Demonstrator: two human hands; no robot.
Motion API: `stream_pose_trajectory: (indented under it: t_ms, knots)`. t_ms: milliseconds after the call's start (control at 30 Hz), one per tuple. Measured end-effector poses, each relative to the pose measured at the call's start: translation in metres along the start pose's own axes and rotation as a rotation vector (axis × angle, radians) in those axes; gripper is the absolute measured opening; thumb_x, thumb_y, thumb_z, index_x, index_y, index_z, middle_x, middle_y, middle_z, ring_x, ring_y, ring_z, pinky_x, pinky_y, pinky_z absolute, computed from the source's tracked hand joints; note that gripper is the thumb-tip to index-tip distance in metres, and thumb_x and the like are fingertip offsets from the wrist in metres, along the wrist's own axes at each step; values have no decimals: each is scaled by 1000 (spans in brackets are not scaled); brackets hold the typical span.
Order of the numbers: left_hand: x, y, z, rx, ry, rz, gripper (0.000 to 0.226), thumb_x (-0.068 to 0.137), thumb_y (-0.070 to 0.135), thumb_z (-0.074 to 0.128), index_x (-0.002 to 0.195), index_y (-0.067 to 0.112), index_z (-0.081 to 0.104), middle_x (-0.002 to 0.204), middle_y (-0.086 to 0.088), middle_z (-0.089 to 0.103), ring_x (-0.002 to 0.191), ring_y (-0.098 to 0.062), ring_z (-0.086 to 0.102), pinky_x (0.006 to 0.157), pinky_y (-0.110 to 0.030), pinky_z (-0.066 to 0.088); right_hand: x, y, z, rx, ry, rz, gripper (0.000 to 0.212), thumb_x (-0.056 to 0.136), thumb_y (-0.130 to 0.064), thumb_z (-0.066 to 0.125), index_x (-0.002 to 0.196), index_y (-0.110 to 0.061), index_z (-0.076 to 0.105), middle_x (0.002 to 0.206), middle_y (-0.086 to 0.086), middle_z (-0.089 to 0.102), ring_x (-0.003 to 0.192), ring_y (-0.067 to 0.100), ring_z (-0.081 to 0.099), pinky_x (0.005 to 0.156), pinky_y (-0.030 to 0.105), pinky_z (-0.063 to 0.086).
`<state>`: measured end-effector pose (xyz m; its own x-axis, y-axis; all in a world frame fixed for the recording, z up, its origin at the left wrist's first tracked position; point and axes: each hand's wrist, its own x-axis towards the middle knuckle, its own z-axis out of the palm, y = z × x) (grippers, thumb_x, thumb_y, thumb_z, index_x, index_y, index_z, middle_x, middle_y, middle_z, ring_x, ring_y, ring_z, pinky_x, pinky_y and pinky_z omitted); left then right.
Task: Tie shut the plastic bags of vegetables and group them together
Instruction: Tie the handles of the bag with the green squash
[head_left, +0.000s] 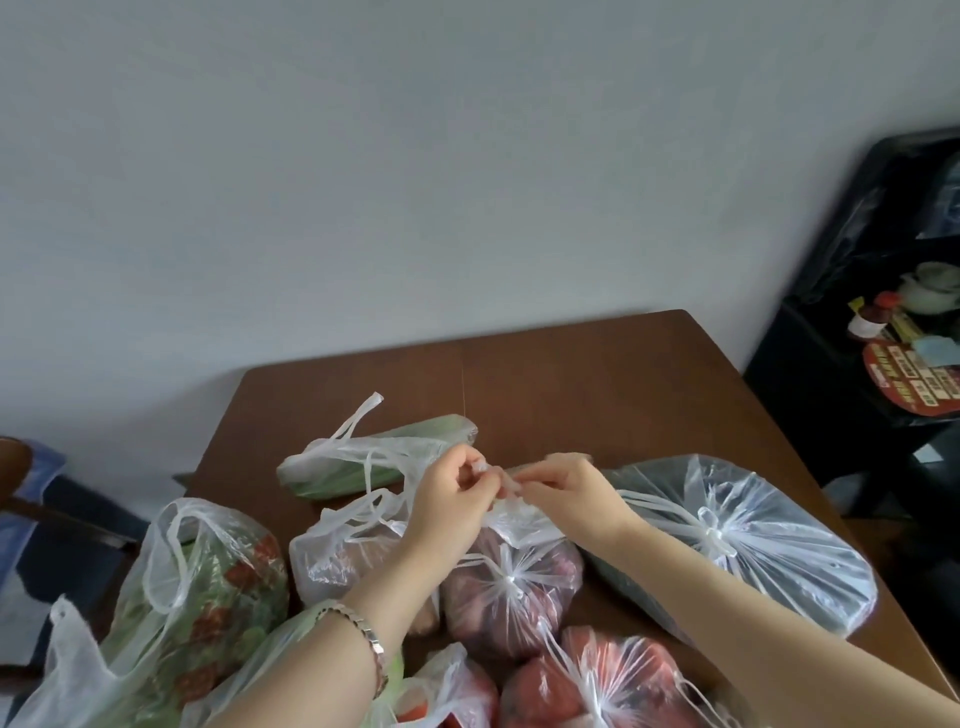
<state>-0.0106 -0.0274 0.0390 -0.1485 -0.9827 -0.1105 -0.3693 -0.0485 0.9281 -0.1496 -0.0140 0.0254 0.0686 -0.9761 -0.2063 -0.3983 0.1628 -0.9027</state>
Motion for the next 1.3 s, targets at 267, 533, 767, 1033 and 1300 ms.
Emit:
stream_pose_trajectory:
  t_ms: [267,533,767,1033,1300]
  knots:
    - [4,-10,1,-81,-111,-300,24,86,19,57,64,13,49,62,-2,50,62,-17,49,64,-29,40,-11,8,-3,357,-22,61,30,77,11,61,88,-17,61,60,-11,68,61,0,61,67,15,49]
    - [4,-9,-2,-44,-114,-206,24,83,6,56,62,14,49,59,-2,50,57,-15,46,63,-26,40,-10,13,8,-377,-11,-170,20,83,0,47,88,4,66,88,3,45,74,11,44,68,15,33]
    - [3,-13,-4,-107,-149,-280,27,83,7,56,58,16,52,45,6,49,50,-11,44,49,-21,33,-14,10,12,-29,101,-134,11,77,-12,72,72,-13,61,65,-7,62,58,0,56,58,10,41]
    - [6,-23,-7,-307,-198,-455,32,88,-3,45,59,11,50,46,2,57,54,-16,45,56,-24,34,-15,19,17,-17,113,-289,32,76,13,58,91,-11,74,79,-25,62,77,-19,58,70,1,41]
    - [12,-30,-9,-446,-296,-586,17,89,3,53,73,3,61,63,-8,60,47,-10,51,53,-20,45,-7,32,13,-275,117,-577,16,81,-17,64,88,-8,75,78,8,68,78,6,56,69,2,41]
